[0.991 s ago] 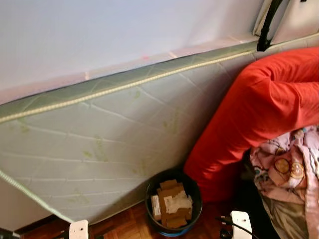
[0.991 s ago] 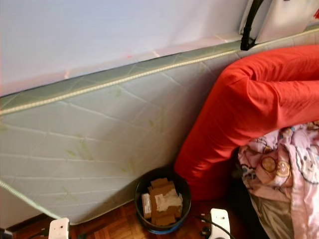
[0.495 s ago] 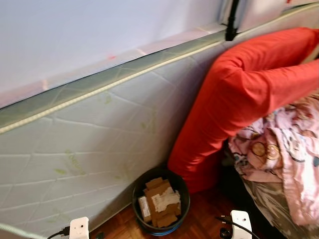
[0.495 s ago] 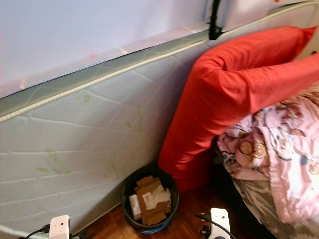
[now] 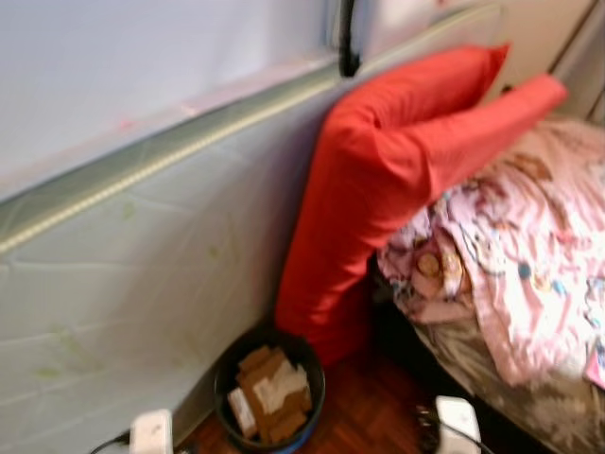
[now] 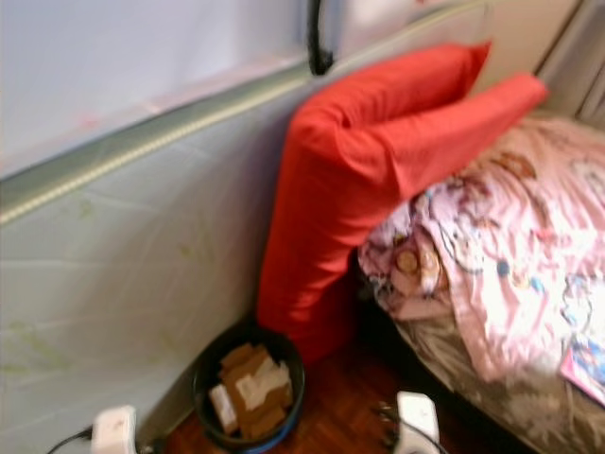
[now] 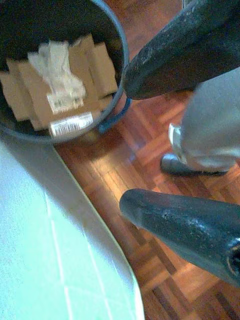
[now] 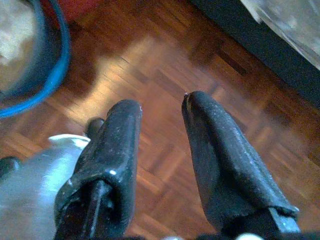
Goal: Clean up the room
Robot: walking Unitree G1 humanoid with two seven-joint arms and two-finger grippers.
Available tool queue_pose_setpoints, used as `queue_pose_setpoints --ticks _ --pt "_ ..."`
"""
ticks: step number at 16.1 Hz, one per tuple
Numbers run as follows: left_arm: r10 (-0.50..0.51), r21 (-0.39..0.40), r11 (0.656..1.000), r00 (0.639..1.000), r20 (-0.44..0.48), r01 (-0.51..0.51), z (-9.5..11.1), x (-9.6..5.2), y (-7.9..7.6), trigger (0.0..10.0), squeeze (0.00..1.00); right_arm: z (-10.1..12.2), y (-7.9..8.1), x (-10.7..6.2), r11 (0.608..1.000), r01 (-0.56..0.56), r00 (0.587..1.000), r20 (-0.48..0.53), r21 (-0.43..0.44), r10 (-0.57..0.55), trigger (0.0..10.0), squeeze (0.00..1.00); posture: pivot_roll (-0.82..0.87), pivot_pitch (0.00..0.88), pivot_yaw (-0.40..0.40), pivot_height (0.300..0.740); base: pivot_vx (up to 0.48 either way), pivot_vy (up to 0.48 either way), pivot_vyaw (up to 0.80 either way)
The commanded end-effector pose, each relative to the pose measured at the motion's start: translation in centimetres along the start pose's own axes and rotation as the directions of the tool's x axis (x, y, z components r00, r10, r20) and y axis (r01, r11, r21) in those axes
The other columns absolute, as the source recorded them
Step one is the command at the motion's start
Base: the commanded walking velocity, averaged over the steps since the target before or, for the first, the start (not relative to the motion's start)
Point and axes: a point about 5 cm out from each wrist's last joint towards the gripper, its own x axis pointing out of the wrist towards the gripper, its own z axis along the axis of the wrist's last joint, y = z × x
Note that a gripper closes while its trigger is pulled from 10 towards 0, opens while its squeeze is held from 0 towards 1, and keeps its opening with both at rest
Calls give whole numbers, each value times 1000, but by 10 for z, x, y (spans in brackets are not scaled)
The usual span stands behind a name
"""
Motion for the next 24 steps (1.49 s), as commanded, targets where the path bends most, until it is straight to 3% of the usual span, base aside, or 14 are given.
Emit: queue_pose_setpoints --ticks 1,6,11,18,24 --pt "3 75 997 998 -60 1 8 5 -1 10000 0 59 1 7 998 -47 998 32 45 45 10000 0 0 0 -14 740 0 0 -719" --pt "-2 108 994 997 -74 10 5 4 -1 10000 0 57 1 7 998 -41 999 37 51 39 10000 0 -10 0 -12 740 0 0 -693" --pt "-7 124 992 997 -81 17 4 4 0 10000 0 55 2 7 997 -35 998 46 72 32 10000 0 -35 0 0 740 0 -162 0" --pt "-4 113 994 998 -68 12 9 5 0 10000 0 59 -1 7 999 -25 1000 4 -46 25 10000 0 -22 0 -8 740 0 -281 0" --pt "2 113 994 998 -65 6 11 6 0 10000 0 62 0 7 999 -31 999 19 -24 31 10000 0 -14 0 -12 740 0 -280 0"
